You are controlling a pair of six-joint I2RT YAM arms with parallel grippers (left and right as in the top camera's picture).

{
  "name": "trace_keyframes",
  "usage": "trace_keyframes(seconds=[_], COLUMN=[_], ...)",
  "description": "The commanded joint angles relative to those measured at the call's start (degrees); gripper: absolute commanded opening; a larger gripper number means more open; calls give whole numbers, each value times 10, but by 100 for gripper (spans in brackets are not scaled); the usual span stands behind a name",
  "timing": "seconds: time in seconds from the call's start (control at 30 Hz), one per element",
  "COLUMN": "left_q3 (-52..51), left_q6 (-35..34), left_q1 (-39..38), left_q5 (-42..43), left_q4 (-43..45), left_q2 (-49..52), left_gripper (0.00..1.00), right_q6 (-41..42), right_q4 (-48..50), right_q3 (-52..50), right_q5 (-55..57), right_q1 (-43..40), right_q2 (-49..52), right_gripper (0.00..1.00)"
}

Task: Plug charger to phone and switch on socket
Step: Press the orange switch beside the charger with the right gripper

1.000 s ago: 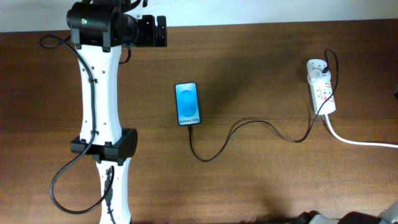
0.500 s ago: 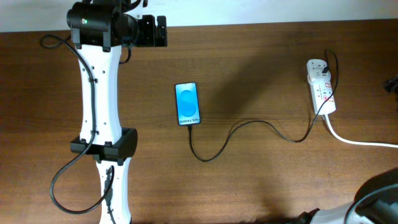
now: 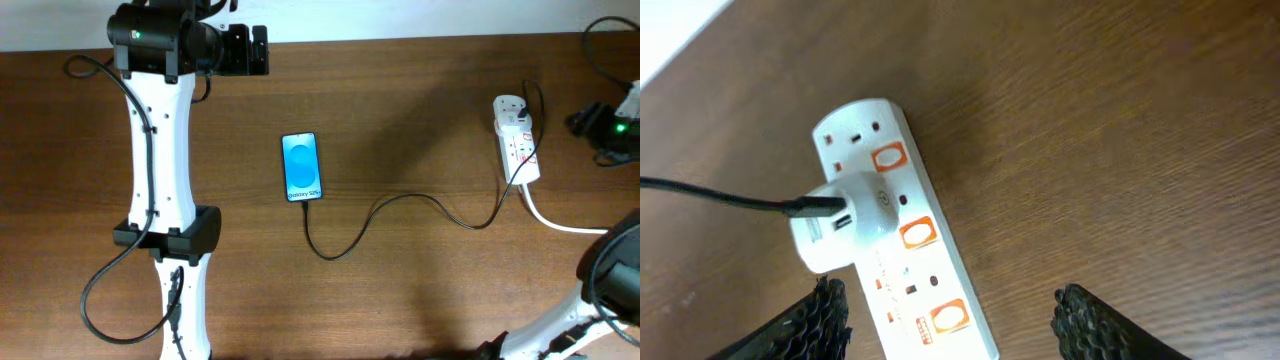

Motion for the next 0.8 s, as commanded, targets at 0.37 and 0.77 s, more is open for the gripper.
trace_keyframes(seconds=[0.37, 0.77], left_q3=[8, 8], left_q6=[3, 3], left_q1=[4, 4], left_q5=[0, 0], left_q4=[-1, -1], left_q2=[-11, -11], left_gripper=[100, 99], right_q6=[17, 61], right_q4=[52, 61], right_q3=[3, 3], right_q5=[101, 101], right_q1=[70, 74], right_q2=[97, 114], right_gripper=[69, 68])
